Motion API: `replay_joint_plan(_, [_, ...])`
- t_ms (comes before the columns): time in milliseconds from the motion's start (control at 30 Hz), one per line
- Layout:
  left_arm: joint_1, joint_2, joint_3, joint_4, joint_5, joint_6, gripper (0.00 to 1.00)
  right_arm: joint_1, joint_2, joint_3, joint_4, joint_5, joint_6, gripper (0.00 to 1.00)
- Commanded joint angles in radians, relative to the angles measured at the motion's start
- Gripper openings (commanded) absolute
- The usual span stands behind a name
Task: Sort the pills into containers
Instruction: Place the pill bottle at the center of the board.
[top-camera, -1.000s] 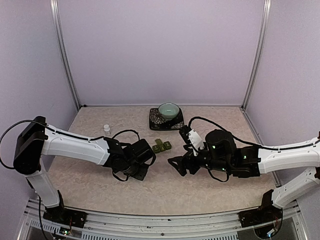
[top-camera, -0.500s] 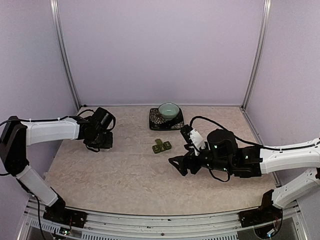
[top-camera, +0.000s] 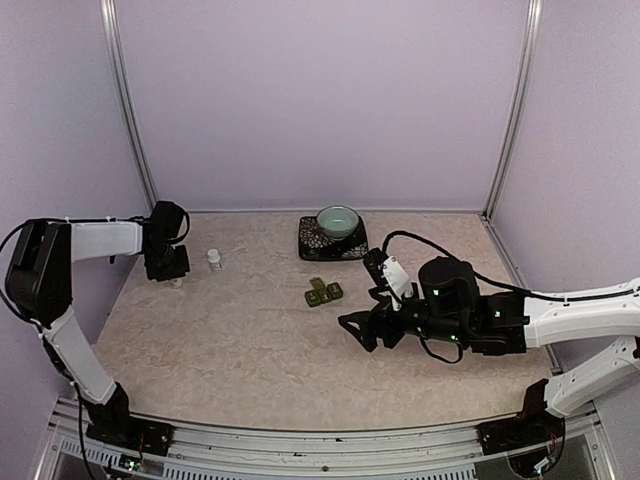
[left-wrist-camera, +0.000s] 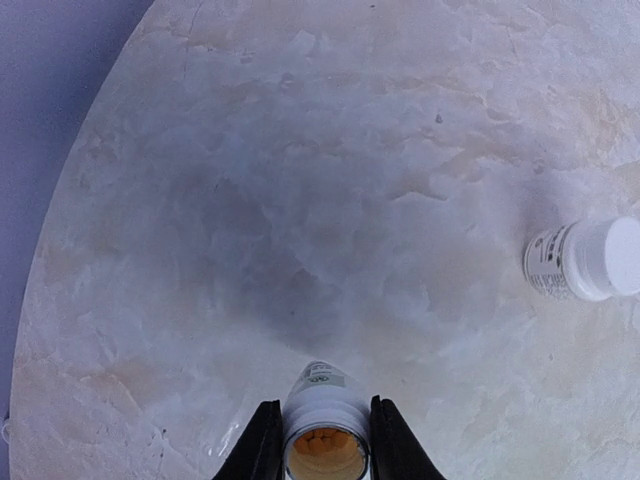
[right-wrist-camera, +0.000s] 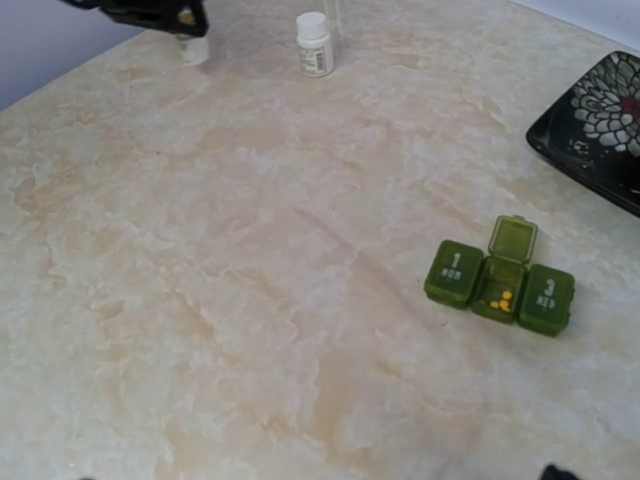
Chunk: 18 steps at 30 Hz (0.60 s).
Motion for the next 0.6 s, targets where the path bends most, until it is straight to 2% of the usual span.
replay_joint_plan(0, [0.007,0.066,0.086,0.029,-0.012,-0.004,0.27,-0.011,-0.035,-0.022,-0.01,-0.009,0.002,0.94])
replay_joint_plan(167, [0.013,0.134,0.135,0.021,-0.016,0.008,0.27,-0.012,-0.063,-0.045,-0.015,-0.001,0.01,0.94])
replay_joint_plan(400, [0.017,0.171,0.115,0.052,0.02,-0.005,0.28,-0.011,-0.07,-0.063,-0.008,-0.001,0.022,0.94])
replay_joint_plan(567, [0.016,0.173,0.115,0.049,0.016,-0.007,0.37,-0.011,-0.067,-0.062,-0.004,-0.003,0.023,0.94])
